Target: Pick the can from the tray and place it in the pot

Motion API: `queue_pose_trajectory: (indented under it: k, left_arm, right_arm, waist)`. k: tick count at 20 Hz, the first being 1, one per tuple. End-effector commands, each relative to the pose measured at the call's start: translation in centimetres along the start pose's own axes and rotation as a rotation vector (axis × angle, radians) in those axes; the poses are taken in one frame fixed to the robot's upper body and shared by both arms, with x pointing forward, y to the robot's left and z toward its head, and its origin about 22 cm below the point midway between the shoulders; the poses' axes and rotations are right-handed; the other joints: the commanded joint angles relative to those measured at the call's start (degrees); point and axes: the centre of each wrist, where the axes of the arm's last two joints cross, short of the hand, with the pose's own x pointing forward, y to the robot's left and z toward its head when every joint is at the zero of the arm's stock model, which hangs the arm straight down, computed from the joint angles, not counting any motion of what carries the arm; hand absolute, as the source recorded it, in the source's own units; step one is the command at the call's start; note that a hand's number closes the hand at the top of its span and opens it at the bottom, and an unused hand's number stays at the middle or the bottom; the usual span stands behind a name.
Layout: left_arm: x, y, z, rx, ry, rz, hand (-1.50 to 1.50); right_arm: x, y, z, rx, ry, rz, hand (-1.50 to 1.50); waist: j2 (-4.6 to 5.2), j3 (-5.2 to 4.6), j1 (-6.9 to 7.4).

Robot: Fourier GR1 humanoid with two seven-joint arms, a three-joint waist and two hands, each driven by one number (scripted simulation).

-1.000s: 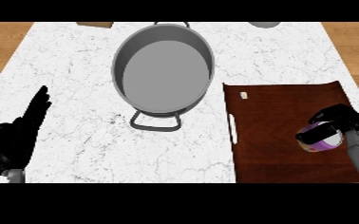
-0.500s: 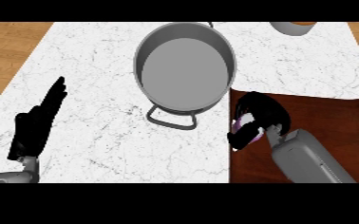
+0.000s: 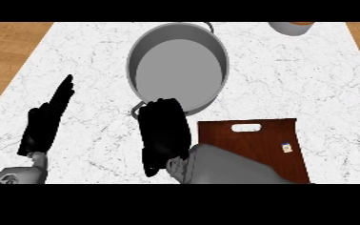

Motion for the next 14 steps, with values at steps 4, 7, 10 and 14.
queue_pose_trajectory:
  k: [4, 7, 10, 14]
  left_arm:
    - [-0.5, 0.8, 0.3, 0.019, 0.023, 0.006, 0.0]
    - [-0.9, 0.5, 0.7, 0.041, 0.024, -0.011, 0.0]
    - [-0.5, 0.8, -0.4, 0.065, 0.024, 0.01, 0.0]
    - [-0.9, 0.6, 0.8, 0.047, 0.03, 0.024, 0.0]
  right_arm:
    - [5.4, -2.7, 1.7, -0.409, -0.029, 0.017, 1.5]
    - [5.9, -5.3, 1.1, -0.459, -0.011, -0.107, 1.5]
    - [6.4, -6.7, 1.7, -0.491, -0.023, -0.188, 1.5]
    - [5.9, -6.5, -0.6, -0.535, -0.01, -0.249, 1.5]
  waist:
    - [-0.33, 0.11, -2.45]
    - [-0.08, 0.13, -2.49]
    - [-0.03, 0.13, -4.07]
    - [0.12, 0.17, -3.84]
